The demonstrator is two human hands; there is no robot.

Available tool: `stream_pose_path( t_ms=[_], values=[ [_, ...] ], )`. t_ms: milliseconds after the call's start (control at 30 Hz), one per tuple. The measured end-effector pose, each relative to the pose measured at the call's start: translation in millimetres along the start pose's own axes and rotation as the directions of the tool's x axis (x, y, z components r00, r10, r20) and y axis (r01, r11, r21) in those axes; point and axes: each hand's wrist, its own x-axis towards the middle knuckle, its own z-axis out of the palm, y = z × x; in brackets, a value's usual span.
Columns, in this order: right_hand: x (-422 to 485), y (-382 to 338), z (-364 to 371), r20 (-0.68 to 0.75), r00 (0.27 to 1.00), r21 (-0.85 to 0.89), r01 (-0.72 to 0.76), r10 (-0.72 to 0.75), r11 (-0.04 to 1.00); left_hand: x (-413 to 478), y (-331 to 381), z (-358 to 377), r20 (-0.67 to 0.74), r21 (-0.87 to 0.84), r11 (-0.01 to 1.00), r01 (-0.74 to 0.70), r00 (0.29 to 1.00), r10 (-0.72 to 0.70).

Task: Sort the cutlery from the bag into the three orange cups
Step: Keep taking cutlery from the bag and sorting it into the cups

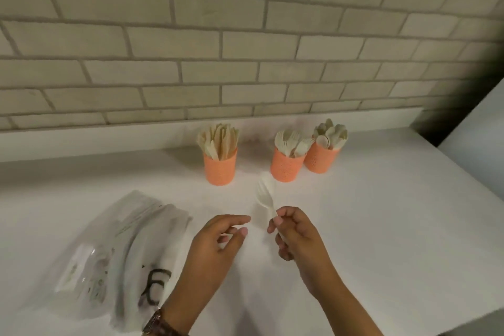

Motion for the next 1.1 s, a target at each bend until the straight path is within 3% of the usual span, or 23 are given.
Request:
stream_pose_path(
  t_ms=[133,267,367,467,633,733,800,933,1033,1100],
  values=[
    [4.0,5.2,-31.4,-0.104,0.977,-0.279,0.153,-0.189,0.948,19.9,21.7,39.6,0.024,-0.157,0.981,0.111,0.994,-0.108],
    [12.2,9.3,-69.4,-0.043,0.886,-0.579,0.355,-0.462,0.734,39.4,41.2,81.3,0.064,-0.241,0.952,0.187,0.982,-0.176],
    [24.5,8.8,-101.2,-0.004,0.85,-0.595,0.422,-0.527,0.684,48.6,50.7,118.7,0.077,-0.302,0.923,0.239,0.971,-0.226],
    [37.4,7.6,-134.0,0.005,0.855,-0.545,0.437,-0.518,0.716,53.5,57.7,154.3,0.054,-0.372,0.884,0.282,0.958,-0.283],
    [59.0,7.2,-179.6,0.026,0.879,-0.441,0.438,-0.476,0.784,64.8,65.3,201.8,-0.106,-0.398,0.885,0.241,0.947,-0.305],
    [74.4,-1.9,-206.0,-0.049,0.874,-0.445,0.414,-0.483,0.794,80.6,73.7,206.2,-0.241,-0.397,0.901,0.176,0.927,-0.288],
    [84.1,-8.3,-224.7,-0.075,0.887,-0.406,0.39,-0.455,0.827,97.3,79.7,194.8,-0.38,-0.327,0.941,0.092,0.899,-0.219],
    [101.9,-15.5,-248.2,-0.062,0.924,-0.316,0.341,-0.378,0.885,132.0,96.5,166.6,-0.588,0.016,0.996,-0.091,0.805,0.083],
    [113.2,-17.2,-253.5,-0.056,0.941,-0.194,0.317,-0.334,0.928,155.0,96.7,156.0,-0.606,0.241,0.963,-0.117,0.757,0.243],
    [118.7,-17.7,-255.3,-0.085,0.933,-0.165,0.332,-0.349,0.929,169.4,83.6,156.3,-0.558,0.327,0.94,-0.098,0.783,0.275]
  ],
)
